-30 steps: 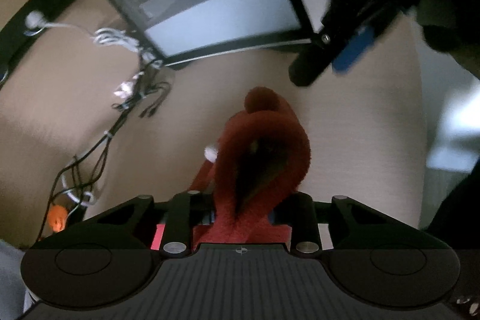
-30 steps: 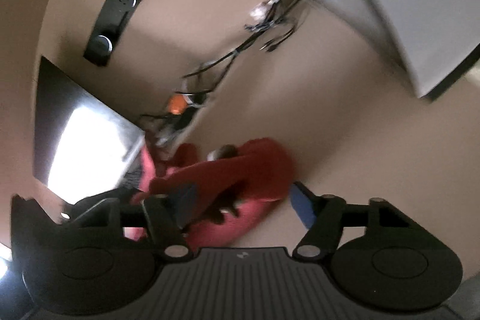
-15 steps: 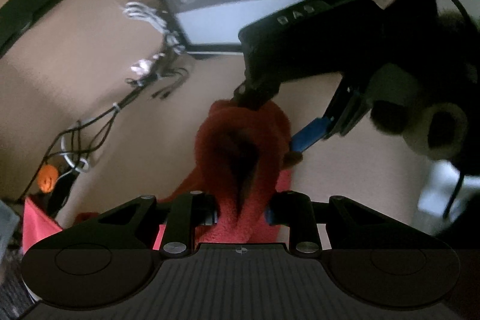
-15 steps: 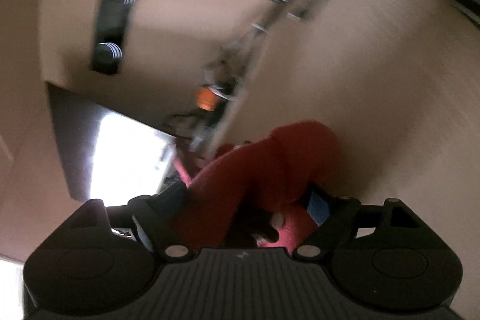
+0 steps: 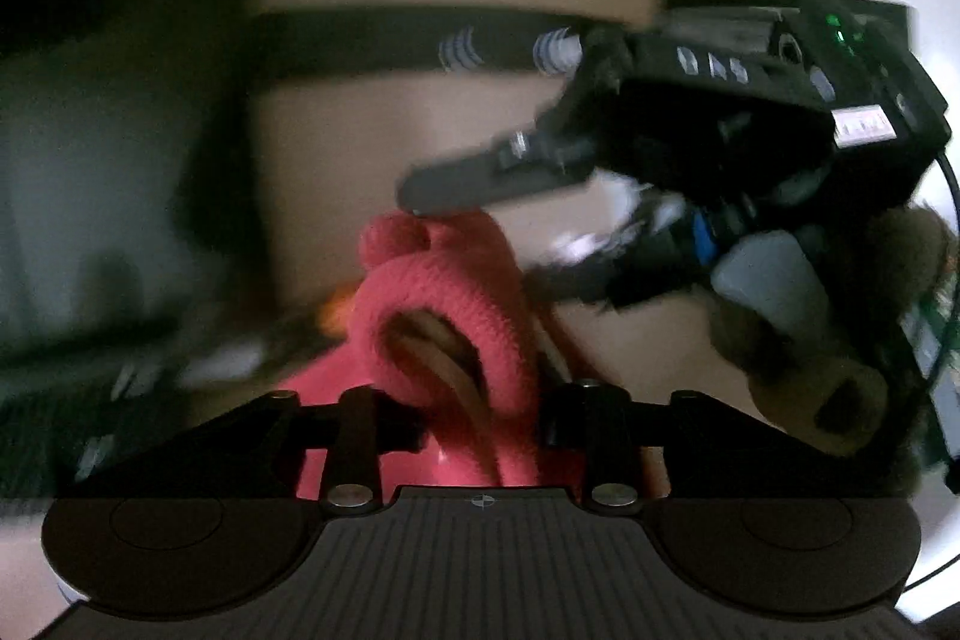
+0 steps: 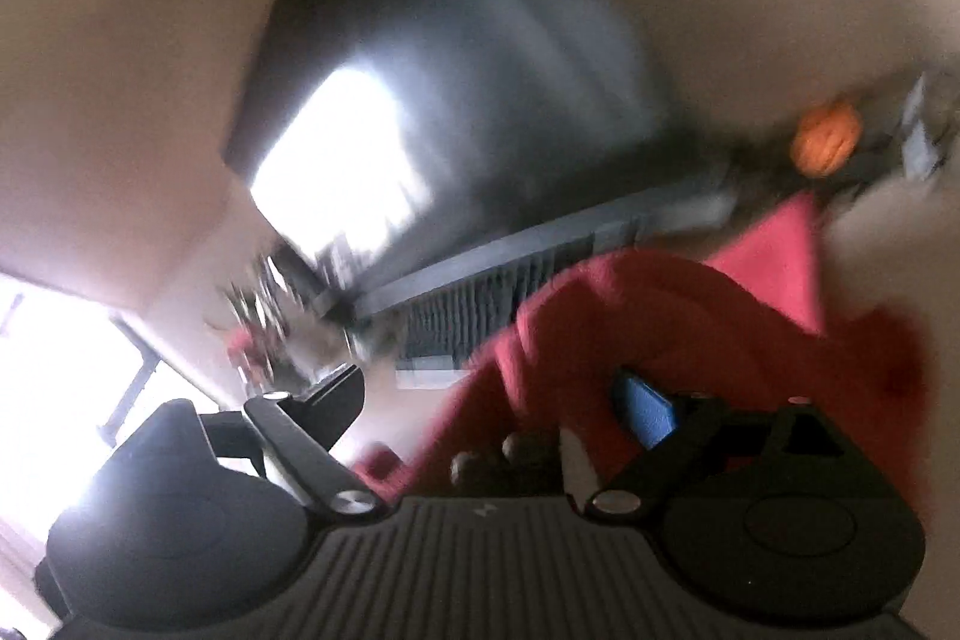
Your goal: Fold clothes
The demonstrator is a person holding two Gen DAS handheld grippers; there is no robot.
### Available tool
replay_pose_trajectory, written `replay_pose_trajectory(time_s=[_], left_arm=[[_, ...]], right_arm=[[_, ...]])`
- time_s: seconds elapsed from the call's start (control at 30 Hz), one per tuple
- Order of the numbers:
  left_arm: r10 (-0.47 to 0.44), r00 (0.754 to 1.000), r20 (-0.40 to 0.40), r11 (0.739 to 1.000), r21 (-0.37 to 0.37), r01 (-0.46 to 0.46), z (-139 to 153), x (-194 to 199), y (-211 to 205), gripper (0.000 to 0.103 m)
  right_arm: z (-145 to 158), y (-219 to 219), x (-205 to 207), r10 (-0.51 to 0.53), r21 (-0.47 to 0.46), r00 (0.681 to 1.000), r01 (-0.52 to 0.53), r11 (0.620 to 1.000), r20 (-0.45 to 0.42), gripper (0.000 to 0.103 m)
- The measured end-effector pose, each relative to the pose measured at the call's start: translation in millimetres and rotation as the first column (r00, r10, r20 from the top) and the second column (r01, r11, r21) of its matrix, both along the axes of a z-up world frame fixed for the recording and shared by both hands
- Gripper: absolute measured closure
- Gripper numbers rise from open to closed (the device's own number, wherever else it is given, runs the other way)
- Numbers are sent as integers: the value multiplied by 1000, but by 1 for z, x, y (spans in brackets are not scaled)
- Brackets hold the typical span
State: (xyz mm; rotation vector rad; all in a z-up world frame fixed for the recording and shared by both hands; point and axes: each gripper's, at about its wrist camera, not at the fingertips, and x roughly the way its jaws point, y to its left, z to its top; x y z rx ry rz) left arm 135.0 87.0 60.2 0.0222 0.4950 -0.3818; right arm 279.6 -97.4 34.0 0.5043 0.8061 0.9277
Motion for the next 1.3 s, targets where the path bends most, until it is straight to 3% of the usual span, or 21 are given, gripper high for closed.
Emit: replay_pose_trajectory(time_s=[0.07,0.13,0.23,0.33,0.4,0.5,0.63,0.67,0.73,0.83,0.97,1.07,1.17,1.3], left_arm=[[34,990,-138,994,-100,-48,-23,2,42,55],[50,973,-227,979,-183,-93,-43,2,76,39],[30,964,-265,960,-260,-102,-47,2,105,26],[-53,964,-259,919,-391,-55,-42,8,127,16],[-95,964,-247,896,-444,-25,-38,15,134,9],[-72,961,-268,893,-446,-58,-44,25,131,9],[-74,931,-356,871,-478,-114,-67,55,113,8],[-82,925,-370,872,-476,-113,-72,62,108,8],[-101,923,-371,881,-465,-91,-71,69,96,8],[-119,938,-326,887,-459,-47,-56,73,84,16],[-74,980,-187,890,-456,-20,-18,63,91,13],[-40,996,-80,893,-451,0,11,55,96,9],[80,993,-88,922,-373,-107,13,50,108,9],[66,982,-178,902,-410,-135,-4,51,113,9]], right_arm=[[1,18,-3,-10,-57,1000,11,998,20,12],[12,17,-9,-40,-71,997,45,996,64,12],[40,-20,-28,-154,-121,970,179,976,190,1],[50,-56,-49,-229,-266,919,319,910,320,0],[29,-64,-55,-238,-268,936,306,913,259,0],[-4,-75,-64,-250,-269,954,287,919,166,0],[-47,-90,-77,-261,-268,965,262,927,39,1],[-57,-94,-80,-263,-268,965,255,929,7,3],[-73,-99,-84,-260,-264,965,241,934,-40,25],[-49,-80,-68,-204,-245,979,205,948,31,35],[-20,-53,-47,-122,-238,985,149,960,122,35],[-33,-15,-39,-33,-359,987,89,929,159,34],[-38,0,-39,-5,-413,977,96,905,215,28],[-34,-3,-39,45,-438,972,61,897,229,25]])
